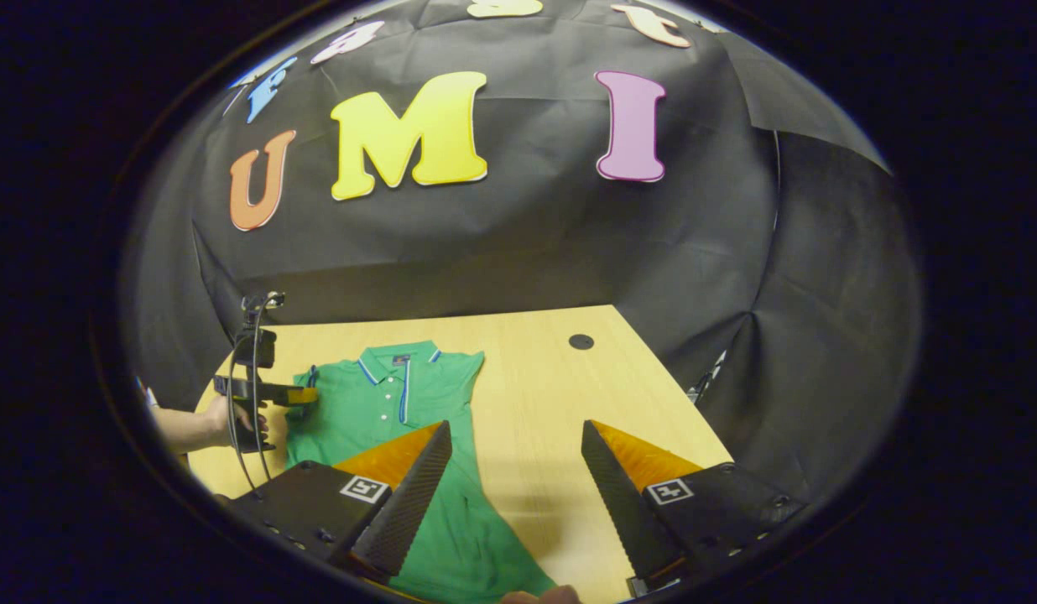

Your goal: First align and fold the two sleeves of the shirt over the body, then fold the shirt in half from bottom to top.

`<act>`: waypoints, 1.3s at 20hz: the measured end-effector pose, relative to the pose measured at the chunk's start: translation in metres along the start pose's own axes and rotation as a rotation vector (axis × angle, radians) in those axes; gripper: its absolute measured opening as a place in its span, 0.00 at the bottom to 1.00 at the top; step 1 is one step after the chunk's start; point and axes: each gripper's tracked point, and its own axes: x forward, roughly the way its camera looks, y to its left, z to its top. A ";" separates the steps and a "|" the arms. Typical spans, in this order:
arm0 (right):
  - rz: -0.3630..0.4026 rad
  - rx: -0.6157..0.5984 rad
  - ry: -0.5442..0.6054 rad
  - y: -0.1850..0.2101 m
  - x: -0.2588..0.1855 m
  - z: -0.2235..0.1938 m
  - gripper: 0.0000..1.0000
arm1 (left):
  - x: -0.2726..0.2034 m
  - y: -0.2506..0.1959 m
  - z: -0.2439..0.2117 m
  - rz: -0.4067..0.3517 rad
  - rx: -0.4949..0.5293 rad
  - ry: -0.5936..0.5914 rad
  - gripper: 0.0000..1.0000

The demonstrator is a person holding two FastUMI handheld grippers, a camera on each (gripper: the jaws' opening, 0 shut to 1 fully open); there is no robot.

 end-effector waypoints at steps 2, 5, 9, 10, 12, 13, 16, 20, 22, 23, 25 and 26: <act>0.011 0.002 0.016 0.003 0.003 -0.004 0.95 | 0.001 0.005 0.002 0.003 -0.018 -0.021 0.43; 0.017 -0.011 0.022 0.004 0.004 -0.005 0.95 | 0.003 0.007 0.006 0.013 -0.009 -0.037 0.26; 0.033 0.019 0.012 0.004 0.007 0.001 0.95 | -0.032 -0.018 0.052 -0.040 0.043 -0.151 0.05; 0.039 0.030 0.011 0.004 0.007 0.000 0.95 | -0.034 -0.026 0.059 -0.048 0.065 -0.165 0.05; 0.043 0.031 0.005 0.001 0.003 -0.001 0.95 | -0.021 -0.016 0.040 0.016 0.074 -0.084 0.06; 0.041 0.032 0.007 -0.001 0.003 -0.002 0.96 | -0.021 -0.018 0.028 0.009 0.058 -0.043 0.00; 0.021 0.044 0.025 -0.013 0.001 -0.009 0.95 | -0.005 -0.014 0.008 0.034 -0.001 0.002 0.80; 0.019 0.048 0.029 -0.015 0.004 -0.008 0.96 | 0.002 0.002 0.000 0.074 -0.004 0.011 0.86; 0.029 0.047 0.039 -0.012 0.006 -0.012 0.96 | 0.002 0.006 0.001 0.059 -0.029 -0.011 0.71; 0.034 0.045 0.048 -0.011 0.008 -0.015 0.96 | 0.002 0.008 0.002 0.053 -0.032 -0.019 0.65; 0.042 0.052 0.061 -0.009 0.010 -0.019 0.96 | 0.000 0.006 0.007 0.038 -0.033 -0.033 0.33; 0.043 0.053 0.061 -0.006 0.008 -0.019 0.96 | 0.000 0.003 0.009 0.030 -0.025 -0.039 0.23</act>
